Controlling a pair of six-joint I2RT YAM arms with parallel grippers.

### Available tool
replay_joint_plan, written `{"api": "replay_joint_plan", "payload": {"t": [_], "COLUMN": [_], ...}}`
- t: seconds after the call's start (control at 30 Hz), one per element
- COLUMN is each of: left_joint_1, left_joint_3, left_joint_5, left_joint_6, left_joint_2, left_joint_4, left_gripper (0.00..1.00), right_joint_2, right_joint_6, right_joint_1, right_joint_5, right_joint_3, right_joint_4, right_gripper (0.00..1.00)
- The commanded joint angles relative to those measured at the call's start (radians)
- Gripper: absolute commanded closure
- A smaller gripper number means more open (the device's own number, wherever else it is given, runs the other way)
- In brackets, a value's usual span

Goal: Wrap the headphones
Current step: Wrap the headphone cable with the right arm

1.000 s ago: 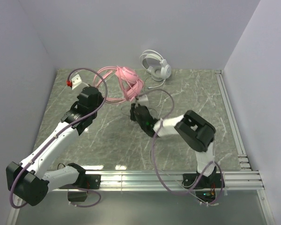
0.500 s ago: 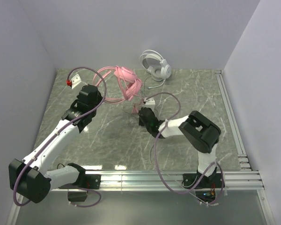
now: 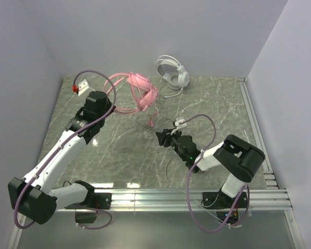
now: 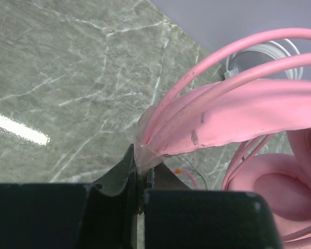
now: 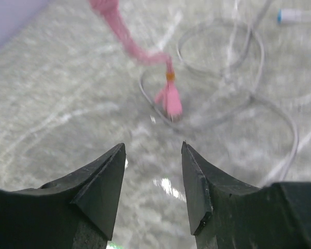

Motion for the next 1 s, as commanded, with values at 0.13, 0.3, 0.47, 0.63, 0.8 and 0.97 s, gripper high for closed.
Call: {"api": "replay_joint_plan", "payload": {"t": [0.13,0.3,0.47,0.63,0.8,0.97], "left_joint_1": [0.001,0.001,0.001,0.001,0.001,0.001], "left_joint_3": [0.191,0.221,0.270,0.307,0.341,0.359], "left_joint_5": [0.061,0.080,0.107,0.124,0.132,0.155], "left_joint_6": [-0.079,-0.084,-0.088,-0.088,-0.088,-0.093], "left_joint_2": [-0.033,-0.036,-0.036,-0.050,-0.076,-0.100], "left_joint_4": [0.018,-0.010,-0.033,-0.062,-0.082,-0.085], "left_gripper": [0.99,1.00,0.99,1.00,1.00,1.00], "right_joint_2": [0.001,0.029,0.032,0.004,-0.067,-0.153], "right_joint_6": [-0.178,-0.230,-0.247,-0.250,-0.228,-0.190], "right_joint_1": [0.002,0.000,0.000,0.002,-0.003,-0.030], "right_joint_5": [-0.012,-0.067,-0.112,-0.181,-0.097,-0.156], "right_joint_3": [0.087,0.167,0.204,0.207,0.132,0.026], "right_joint_4": [0.143,0.140,0.139,0.122,0.123,0.180], "right_gripper": [0.41,0.31,0.29,0.29,0.29,0.29]}}
